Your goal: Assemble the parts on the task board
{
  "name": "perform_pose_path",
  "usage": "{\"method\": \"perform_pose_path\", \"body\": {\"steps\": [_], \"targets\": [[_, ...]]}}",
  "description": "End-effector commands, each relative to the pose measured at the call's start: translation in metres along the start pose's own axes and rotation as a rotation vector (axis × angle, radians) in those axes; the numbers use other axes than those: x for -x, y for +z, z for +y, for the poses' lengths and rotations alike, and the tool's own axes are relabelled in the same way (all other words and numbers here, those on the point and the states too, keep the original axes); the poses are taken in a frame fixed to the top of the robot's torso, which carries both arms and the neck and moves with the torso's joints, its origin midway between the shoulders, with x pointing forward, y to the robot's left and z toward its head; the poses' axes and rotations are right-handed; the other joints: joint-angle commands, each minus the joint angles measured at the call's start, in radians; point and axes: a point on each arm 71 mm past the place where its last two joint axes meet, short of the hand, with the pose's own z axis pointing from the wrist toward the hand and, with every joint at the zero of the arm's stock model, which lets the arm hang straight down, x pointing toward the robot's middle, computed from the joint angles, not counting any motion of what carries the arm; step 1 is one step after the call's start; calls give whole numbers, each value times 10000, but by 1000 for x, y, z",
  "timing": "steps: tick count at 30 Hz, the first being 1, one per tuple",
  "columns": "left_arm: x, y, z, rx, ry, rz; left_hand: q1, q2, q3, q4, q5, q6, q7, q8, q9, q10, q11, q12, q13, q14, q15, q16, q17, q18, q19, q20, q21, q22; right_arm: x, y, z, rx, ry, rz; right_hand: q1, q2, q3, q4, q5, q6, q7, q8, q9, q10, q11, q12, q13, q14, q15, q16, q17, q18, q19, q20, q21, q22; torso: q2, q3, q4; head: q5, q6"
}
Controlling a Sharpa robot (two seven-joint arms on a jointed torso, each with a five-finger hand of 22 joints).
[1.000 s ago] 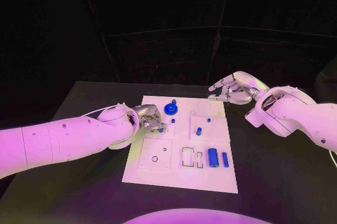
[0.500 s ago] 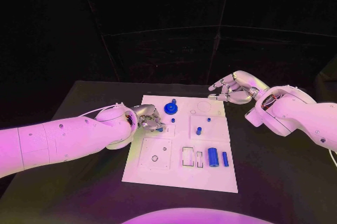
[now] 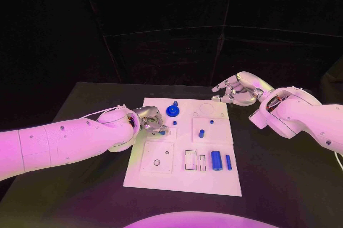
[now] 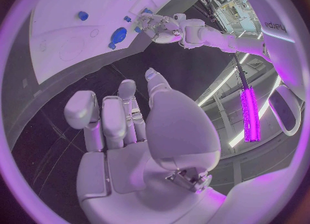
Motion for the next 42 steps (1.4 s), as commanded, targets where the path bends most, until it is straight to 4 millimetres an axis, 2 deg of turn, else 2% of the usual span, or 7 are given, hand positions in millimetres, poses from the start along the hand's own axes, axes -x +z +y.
{"method": "perform_pose_path", "body": {"steps": [1,20,34,42], "targets": [[-4,0,2,69,3,310,-106,-42,50,-140,-39,67,-8,66,-23,77,-7,71,21,1056,-81,33,2630,-63,230,-63,34,14,0,0,2,111,48,28,-65,62,-84,4,-67,19,15,56,-11,-89,33,-103,-42,80,-44,-47,-37,146,-72,-16,-75,-45,3,-1,-1,-5,2],[-4,5,2,157,84,493,-261,-85,-295,103,-38,169,-39,91,26,143,-33,185,140,1056,-104,33,2630,-65,235,-87,40,36,-1,1,3,146,88,28,-115,102,-149,57,-51,5,21,57,-15,-198,42,-274,-214,36,-38,-204,-198,175,-151,-11,-180,-216,-7,-3,2,-33,-45],[-3,3,5,212,-67,406,-508,-153,-733,400,-35,253,-77,183,133,243,-67,344,294,1056,-135,33,2630,-78,264,-116,79,114,0,1,3,149,85,15,-122,111,-173,71,-40,-3,24,56,-17,-255,44,-367,-305,13,-35,-284,-283,189,-191,-9,-231,-302,-1,-10,-9,-24,-24],[-3,2,6,246,-106,364,-607,-151,-875,522,-32,261,-83,207,168,254,-71,370,314,1056,-140,33,2630,-81,270,-123,86,132,0,1,2,143,86,3,-135,118,-199,87,-35,-11,27,55,-19,-303,48,-448,-386,-5,-33,-349,-347,201,-225,-7,-277,-375,0,-12,5,-27,-28]]}}
